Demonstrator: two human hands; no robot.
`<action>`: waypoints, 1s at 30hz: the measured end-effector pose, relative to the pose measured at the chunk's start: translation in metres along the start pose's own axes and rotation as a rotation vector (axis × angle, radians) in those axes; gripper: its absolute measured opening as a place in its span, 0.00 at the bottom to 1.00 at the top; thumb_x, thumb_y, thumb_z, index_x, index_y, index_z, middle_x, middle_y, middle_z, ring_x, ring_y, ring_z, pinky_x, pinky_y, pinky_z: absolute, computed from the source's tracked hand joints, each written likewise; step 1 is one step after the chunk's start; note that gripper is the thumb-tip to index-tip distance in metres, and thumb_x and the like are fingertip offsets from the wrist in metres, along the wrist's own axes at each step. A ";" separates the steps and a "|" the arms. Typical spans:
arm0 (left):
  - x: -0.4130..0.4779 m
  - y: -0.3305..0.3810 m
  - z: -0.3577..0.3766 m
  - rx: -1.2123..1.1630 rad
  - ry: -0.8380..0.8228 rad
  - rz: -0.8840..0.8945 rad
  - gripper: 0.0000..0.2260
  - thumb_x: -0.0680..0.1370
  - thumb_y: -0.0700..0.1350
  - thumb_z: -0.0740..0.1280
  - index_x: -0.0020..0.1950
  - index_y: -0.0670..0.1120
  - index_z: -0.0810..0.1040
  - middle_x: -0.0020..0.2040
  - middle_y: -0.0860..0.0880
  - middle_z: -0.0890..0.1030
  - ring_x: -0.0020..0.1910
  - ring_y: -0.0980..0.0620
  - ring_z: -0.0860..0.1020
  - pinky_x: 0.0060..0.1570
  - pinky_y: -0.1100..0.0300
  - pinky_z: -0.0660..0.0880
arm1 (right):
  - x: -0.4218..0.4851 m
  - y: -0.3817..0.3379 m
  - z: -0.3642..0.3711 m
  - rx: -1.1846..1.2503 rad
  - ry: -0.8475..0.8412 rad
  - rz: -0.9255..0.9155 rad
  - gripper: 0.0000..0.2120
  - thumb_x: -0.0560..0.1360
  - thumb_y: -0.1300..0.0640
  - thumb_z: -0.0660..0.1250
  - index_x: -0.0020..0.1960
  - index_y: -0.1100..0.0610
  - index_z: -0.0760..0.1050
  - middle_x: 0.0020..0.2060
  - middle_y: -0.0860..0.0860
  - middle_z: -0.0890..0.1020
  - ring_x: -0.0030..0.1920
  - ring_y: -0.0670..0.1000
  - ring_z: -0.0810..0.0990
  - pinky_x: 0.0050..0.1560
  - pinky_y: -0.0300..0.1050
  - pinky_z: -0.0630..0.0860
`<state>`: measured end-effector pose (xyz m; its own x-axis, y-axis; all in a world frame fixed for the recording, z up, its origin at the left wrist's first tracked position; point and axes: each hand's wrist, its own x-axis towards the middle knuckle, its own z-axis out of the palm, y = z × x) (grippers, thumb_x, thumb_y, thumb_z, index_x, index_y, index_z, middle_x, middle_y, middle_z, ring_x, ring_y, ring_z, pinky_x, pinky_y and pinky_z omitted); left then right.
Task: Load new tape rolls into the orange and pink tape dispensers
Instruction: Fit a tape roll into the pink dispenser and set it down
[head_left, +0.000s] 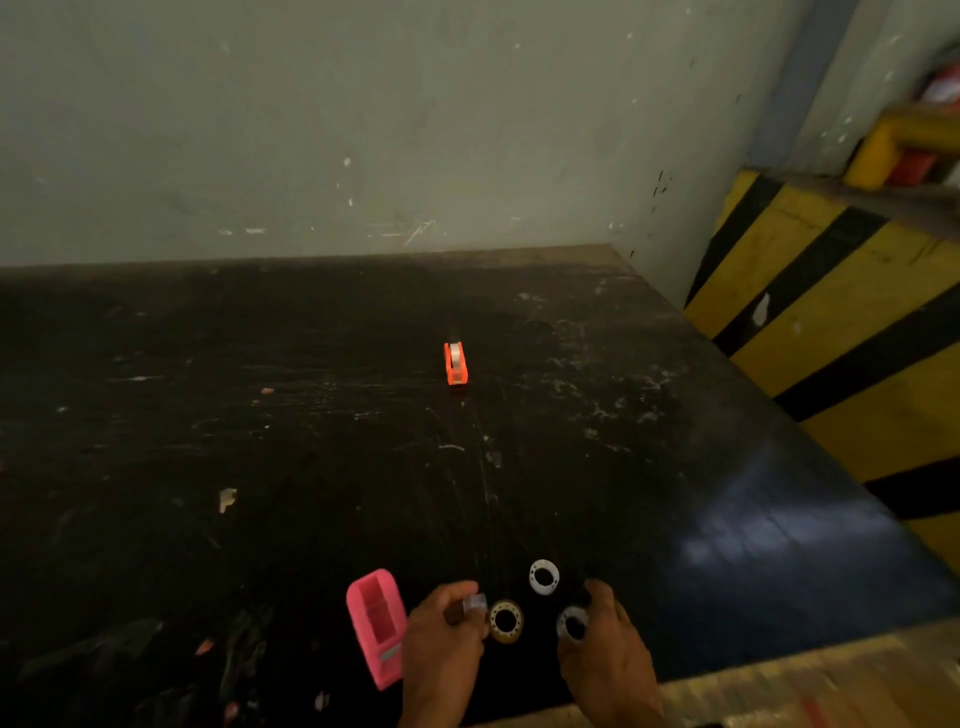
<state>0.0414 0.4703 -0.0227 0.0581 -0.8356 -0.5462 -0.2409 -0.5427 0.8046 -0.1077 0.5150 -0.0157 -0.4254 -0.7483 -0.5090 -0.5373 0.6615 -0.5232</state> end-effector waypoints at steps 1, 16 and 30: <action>-0.001 0.000 -0.002 -0.019 -0.004 0.002 0.11 0.77 0.39 0.68 0.57 0.51 0.79 0.52 0.52 0.81 0.48 0.54 0.81 0.51 0.57 0.80 | -0.003 -0.004 0.002 0.051 0.018 0.005 0.37 0.73 0.59 0.71 0.76 0.50 0.55 0.72 0.52 0.68 0.71 0.52 0.70 0.71 0.51 0.68; -0.020 0.000 -0.089 -0.467 0.001 0.017 0.09 0.75 0.35 0.71 0.53 0.43 0.82 0.49 0.41 0.85 0.51 0.45 0.83 0.52 0.52 0.81 | -0.055 -0.072 0.048 0.720 -0.145 -0.317 0.23 0.70 0.76 0.68 0.55 0.52 0.77 0.53 0.55 0.80 0.51 0.56 0.83 0.41 0.44 0.82; -0.030 0.002 -0.145 -0.575 -0.049 0.042 0.09 0.77 0.34 0.68 0.55 0.43 0.81 0.49 0.43 0.87 0.47 0.50 0.85 0.42 0.59 0.80 | -0.063 -0.104 0.063 0.798 -0.445 -0.406 0.26 0.71 0.74 0.69 0.63 0.51 0.72 0.54 0.59 0.83 0.53 0.61 0.84 0.52 0.56 0.82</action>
<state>0.1801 0.4821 0.0291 0.0118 -0.8598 -0.5106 0.3243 -0.4797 0.8153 0.0209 0.4966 0.0273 0.0809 -0.9460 -0.3140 0.1341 0.3225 -0.9370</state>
